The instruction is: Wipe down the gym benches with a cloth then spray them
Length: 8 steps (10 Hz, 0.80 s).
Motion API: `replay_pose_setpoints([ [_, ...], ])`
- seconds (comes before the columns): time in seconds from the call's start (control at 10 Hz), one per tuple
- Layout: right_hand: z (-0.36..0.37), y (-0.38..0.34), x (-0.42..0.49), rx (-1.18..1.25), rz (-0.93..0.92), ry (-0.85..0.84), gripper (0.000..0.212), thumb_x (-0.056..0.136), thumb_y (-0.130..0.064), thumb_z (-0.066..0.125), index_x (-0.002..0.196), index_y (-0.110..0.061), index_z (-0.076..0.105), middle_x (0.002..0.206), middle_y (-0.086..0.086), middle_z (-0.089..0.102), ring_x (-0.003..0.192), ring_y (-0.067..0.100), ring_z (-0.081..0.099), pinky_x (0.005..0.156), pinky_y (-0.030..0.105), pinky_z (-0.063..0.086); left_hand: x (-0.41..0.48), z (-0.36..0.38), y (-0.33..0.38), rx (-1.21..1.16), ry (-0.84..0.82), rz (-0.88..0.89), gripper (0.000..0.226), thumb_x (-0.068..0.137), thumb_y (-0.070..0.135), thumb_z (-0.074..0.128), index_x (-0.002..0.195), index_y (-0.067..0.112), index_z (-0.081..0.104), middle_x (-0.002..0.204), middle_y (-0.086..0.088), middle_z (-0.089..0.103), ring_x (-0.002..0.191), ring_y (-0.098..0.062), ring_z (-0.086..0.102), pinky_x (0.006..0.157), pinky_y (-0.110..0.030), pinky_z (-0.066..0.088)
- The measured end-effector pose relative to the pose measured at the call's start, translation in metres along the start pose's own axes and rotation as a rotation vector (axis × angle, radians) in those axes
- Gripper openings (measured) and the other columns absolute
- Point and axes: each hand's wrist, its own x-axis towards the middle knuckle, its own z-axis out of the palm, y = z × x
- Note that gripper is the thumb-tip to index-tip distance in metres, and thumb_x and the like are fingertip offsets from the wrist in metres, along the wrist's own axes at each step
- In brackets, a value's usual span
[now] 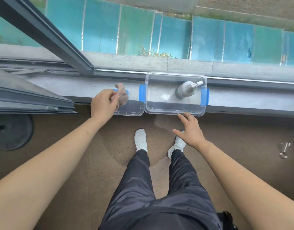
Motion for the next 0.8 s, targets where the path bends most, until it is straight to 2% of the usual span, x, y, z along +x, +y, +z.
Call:
replay_pose_setpoints([
  [0.2, -0.019, 0.013, 0.001, 0.051, -0.048, -0.079, 0.078, 0.09, -0.04, 0.071, 0.156, -0.019, 0.034, 0.163, 0.004, 0.029, 0.151, 0.026, 0.022, 0.124, 0.041, 0.02, -0.052, -0.043, 0.091, -0.314, 0.077, 0.109, 0.004, 0.095, 0.026, 0.068, 0.096, 0.022, 0.071, 0.08, 0.009, 0.073, 0.079, -0.009, 0.065, 0.071, -0.031, 0.051],
  [0.3, -0.021, 0.015, 0.0, 0.094, -0.07, -0.078, 0.079, 0.09, -0.042, 0.071, 0.156, -0.018, 0.034, 0.163, 0.003, 0.03, 0.151, 0.025, 0.023, 0.124, 0.04, 0.02, -0.056, -0.035, 0.13, -0.353, 0.057, 0.172, 0.006, 0.093, 0.031, 0.068, 0.094, 0.027, 0.072, 0.077, 0.011, 0.074, 0.079, -0.007, 0.067, 0.071, -0.035, 0.056],
  [0.4, -0.022, 0.018, 0.001, 0.136, -0.079, -0.077, 0.079, 0.09, -0.044, 0.07, 0.156, -0.019, 0.034, 0.163, 0.003, 0.031, 0.151, 0.023, 0.024, 0.124, 0.039, 0.02, -0.045, -0.013, 0.156, -0.289, 0.027, 0.154, 0.015, 0.089, 0.041, 0.063, 0.092, 0.03, 0.072, 0.079, 0.011, 0.074, 0.082, -0.011, 0.069, 0.073, -0.04, 0.057],
  [0.5, -0.023, 0.024, 0.003, 0.176, -0.077, -0.075, 0.08, 0.09, -0.045, 0.07, 0.156, -0.019, 0.033, 0.162, 0.002, 0.033, 0.15, 0.022, 0.026, 0.123, 0.038, 0.023, -0.028, 0.014, 0.166, -0.157, -0.029, 0.086, 0.015, 0.09, 0.043, 0.063, 0.095, 0.032, 0.072, 0.085, 0.012, 0.074, 0.088, -0.015, 0.069, 0.079, -0.038, 0.055],
  [0.6, -0.025, 0.029, 0.005, 0.219, -0.076, -0.076, 0.08, 0.089, -0.045, 0.07, 0.156, -0.021, 0.034, 0.161, 0.0, 0.036, 0.148, 0.021, 0.031, 0.121, 0.04, 0.028, -0.013, 0.036, 0.163, -0.081, -0.22, -0.041, 0.03, 0.094, 0.043, 0.064, 0.122, 0.035, 0.068, 0.115, 0.007, 0.074, 0.108, -0.02, 0.067, 0.092, -0.04, 0.054],
  [0.7, -0.023, 0.035, 0.007, 0.258, -0.1, -0.077, 0.083, 0.086, -0.047, 0.072, 0.156, -0.02, 0.035, 0.16, 0.0, 0.037, 0.148, 0.02, 0.032, 0.121, 0.041, 0.028, -0.006, 0.048, 0.155, -0.108, -0.506, -0.1, 0.051, 0.095, 0.039, 0.069, 0.143, 0.024, 0.058, 0.139, 0.0, 0.064, 0.127, -0.02, 0.06, 0.108, -0.038, 0.047],
  [0.8, -0.021, 0.039, 0.007, 0.282, -0.135, -0.082, 0.087, 0.083, -0.048, 0.075, 0.155, -0.021, 0.035, 0.16, 0.001, 0.038, 0.148, 0.02, 0.031, 0.121, 0.044, 0.029, -0.019, 0.047, 0.147, -0.09, -0.554, -0.072, 0.045, 0.093, 0.035, 0.073, 0.135, 0.023, 0.064, 0.126, 0.002, 0.071, 0.113, -0.017, 0.067, 0.103, -0.039, 0.052],
])
